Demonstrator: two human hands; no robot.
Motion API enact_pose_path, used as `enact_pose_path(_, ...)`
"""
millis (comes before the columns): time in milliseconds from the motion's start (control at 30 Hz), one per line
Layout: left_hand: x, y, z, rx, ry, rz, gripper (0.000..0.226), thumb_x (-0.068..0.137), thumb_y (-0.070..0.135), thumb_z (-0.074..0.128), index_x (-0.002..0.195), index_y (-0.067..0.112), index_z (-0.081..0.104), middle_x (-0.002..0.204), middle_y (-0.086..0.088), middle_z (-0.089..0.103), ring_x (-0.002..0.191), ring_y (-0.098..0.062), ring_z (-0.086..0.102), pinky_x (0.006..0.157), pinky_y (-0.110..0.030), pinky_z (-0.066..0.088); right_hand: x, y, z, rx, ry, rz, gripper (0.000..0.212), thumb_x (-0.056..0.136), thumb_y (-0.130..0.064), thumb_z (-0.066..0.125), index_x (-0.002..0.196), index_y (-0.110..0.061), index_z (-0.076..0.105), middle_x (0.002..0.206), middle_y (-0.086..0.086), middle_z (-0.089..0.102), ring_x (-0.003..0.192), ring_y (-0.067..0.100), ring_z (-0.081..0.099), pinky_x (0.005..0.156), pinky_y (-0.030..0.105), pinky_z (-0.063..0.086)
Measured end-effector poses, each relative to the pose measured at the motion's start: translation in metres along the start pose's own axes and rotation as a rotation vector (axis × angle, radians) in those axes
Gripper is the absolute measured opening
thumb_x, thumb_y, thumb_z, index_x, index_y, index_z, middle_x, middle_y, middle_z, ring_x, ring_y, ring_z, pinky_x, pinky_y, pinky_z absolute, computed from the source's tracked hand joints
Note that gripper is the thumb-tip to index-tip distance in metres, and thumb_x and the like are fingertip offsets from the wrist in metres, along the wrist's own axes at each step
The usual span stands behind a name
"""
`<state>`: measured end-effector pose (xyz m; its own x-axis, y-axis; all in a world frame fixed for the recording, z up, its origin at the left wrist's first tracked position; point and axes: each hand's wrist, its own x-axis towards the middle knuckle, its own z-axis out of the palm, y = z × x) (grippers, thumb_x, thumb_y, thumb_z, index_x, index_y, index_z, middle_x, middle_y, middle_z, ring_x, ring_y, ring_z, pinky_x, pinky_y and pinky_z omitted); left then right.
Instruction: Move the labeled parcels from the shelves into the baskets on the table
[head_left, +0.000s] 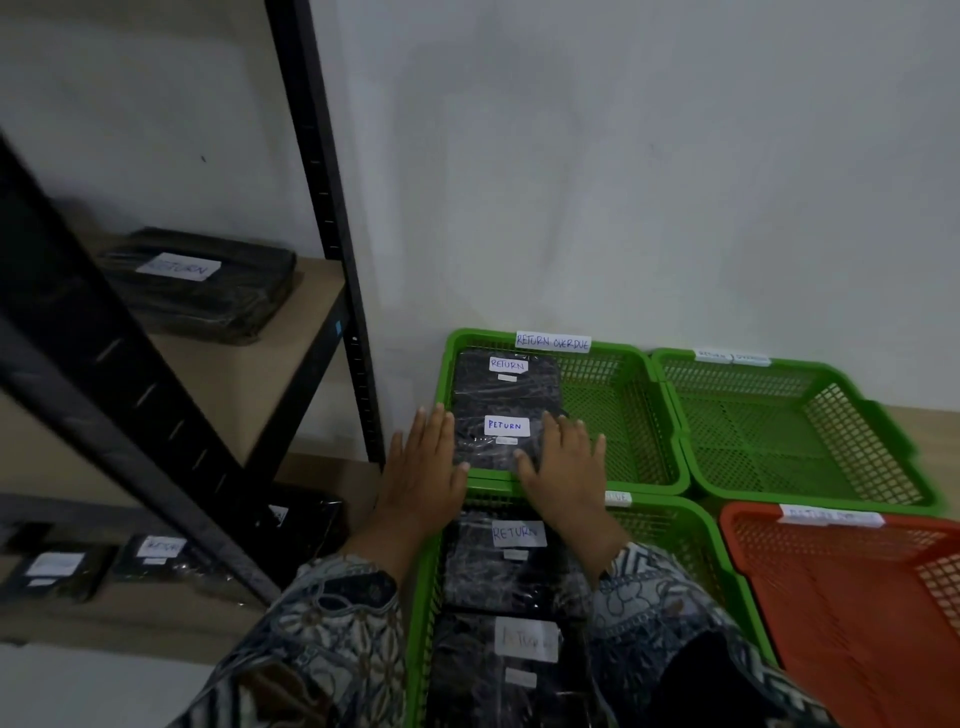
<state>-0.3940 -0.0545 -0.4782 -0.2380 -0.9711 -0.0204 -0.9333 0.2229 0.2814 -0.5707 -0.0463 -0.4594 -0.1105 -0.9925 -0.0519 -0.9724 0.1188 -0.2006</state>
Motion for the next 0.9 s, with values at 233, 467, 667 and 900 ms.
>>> enact_pose_path(233,-0.045,-0.002,-0.025,0.023,0.091,0.035,0.065,0.096,0.038,0.026,0.149,0.009,0.005,0.158,-0.007,0.002,0.144,-0.022,-0.003,0.116,-0.043,0.004,-0.042,-0.028,-0.01,-0.005,0.066,-0.126,0.065,0.097,-0.047,0.032,0.15,-0.013,0.015,0.158,0.012,0.015,0.146,0.029,0.005,0.118,0.046,0.003)
enact_pose_path(467,-0.095,-0.012,-0.045,0.071,0.113,0.153,0.063,0.099,0.038,0.026,0.149,0.012,-0.002,0.158,-0.005,-0.003,0.144,-0.019,-0.009,0.117,-0.038,0.0,-0.1,-0.066,-0.023,-0.029,0.144,-0.157,0.071,0.088,-0.049,0.018,0.15,-0.015,0.017,0.158,0.011,0.016,0.147,0.027,0.006,0.119,0.044,0.003)
enact_pose_path(667,-0.155,-0.04,-0.065,0.042,0.118,0.345,0.063,0.098,0.036,0.03,0.149,0.011,0.002,0.158,-0.006,-0.001,0.144,-0.019,-0.007,0.117,-0.038,0.001,-0.169,-0.114,-0.017,0.003,0.287,-0.058,0.075,0.084,-0.049,0.016,0.143,-0.009,0.037,0.149,0.017,0.036,0.142,0.034,0.025,0.115,0.05,0.016)
enact_pose_path(900,-0.232,-0.111,-0.099,-0.047,0.253,0.538,0.07,0.086,0.042,0.015,0.147,0.009,0.02,0.155,-0.006,0.019,0.144,-0.019,0.007,0.114,-0.03,-0.003,-0.241,-0.2,-0.011,-0.026,0.358,-0.005,0.058,0.08,-0.04,0.035,0.118,-0.007,0.063,0.119,0.016,0.064,0.116,0.037,0.058,0.093,0.054,0.046)
